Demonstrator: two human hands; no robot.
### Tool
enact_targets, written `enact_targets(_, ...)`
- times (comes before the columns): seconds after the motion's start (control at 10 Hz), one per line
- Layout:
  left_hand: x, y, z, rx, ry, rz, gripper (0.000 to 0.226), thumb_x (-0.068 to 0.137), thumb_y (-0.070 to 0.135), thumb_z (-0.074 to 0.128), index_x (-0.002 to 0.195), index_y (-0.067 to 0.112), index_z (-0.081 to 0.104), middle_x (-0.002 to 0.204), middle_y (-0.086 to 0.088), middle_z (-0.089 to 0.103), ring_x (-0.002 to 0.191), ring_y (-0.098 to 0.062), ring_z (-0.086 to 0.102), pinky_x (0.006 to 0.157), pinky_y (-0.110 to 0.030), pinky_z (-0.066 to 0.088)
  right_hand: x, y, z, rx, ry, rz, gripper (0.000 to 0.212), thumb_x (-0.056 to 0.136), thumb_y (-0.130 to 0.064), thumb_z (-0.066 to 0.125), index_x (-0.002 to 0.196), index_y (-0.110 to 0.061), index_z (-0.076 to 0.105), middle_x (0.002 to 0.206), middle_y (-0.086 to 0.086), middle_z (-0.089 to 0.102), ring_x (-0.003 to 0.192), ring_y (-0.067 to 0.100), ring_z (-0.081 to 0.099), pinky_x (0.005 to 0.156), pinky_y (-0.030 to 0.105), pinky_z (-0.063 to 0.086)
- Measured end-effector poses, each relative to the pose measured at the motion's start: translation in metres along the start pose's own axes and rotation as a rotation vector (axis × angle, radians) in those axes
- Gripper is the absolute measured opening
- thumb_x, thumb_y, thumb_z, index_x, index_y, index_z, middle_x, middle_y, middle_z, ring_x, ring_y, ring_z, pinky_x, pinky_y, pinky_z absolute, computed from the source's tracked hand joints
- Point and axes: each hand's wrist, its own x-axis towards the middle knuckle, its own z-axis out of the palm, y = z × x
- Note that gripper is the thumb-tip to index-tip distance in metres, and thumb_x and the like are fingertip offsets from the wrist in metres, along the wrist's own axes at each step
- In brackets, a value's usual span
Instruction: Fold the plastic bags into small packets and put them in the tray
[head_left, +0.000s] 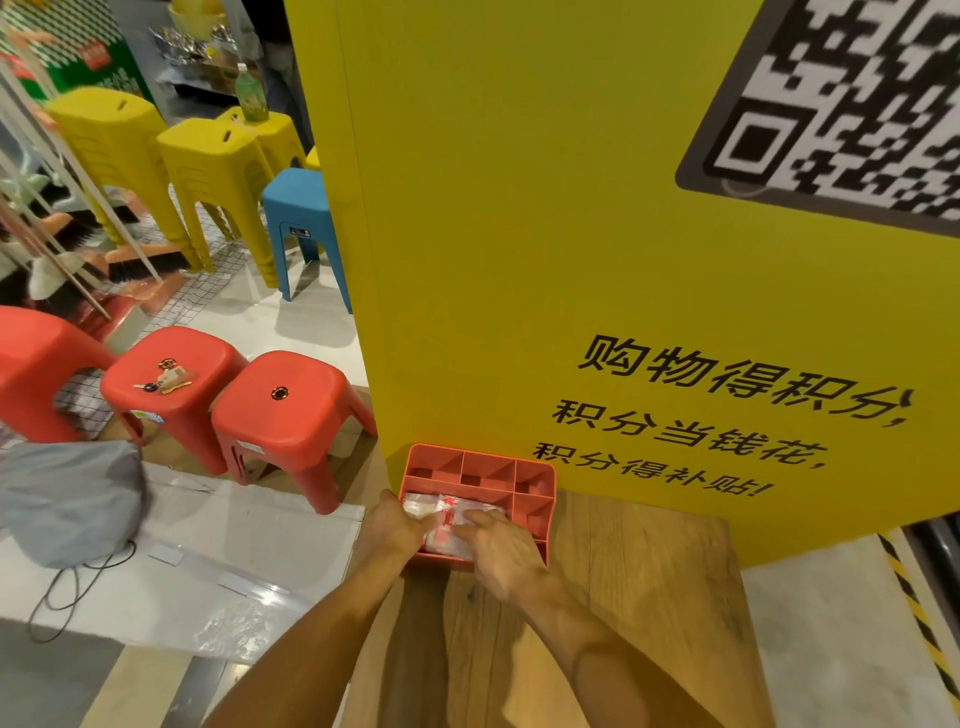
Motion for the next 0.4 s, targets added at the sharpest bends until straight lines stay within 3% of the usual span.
enact_targets(0.2,0.007,-0.023,-0.010,-0.197,-0.090,0.038,0.056,0.086,0.060,0.074,0.127,0.024,0.060,0.120,0.001,0.074,0.102,-0.021,0.073,0.091,-0.043,0.061,0.012,-0.002,-0.013,-0.043,-0.046,0.001,0.054,0.094,-0.014,0.069,0.145,-0.023,0.058,0.148,0.007,0.050,0.132,0.030,0.046,0.110,0.042,0.044)
enact_targets(0.4,0.001,-0.027,-0.011,-0.329,-0.070,0.042,0.048,0.096,0.058,0.062,0.128,0.022,0.058,0.111,0.001,0.076,0.092,-0.016,0.075,0.088,-0.042,0.063,0.003,0.006,-0.026,0.046,0.050,0.013,0.050,0.092,-0.018,0.072,0.140,-0.025,0.062,0.142,0.003,0.055,0.129,0.026,0.048,0.101,0.044,0.050)
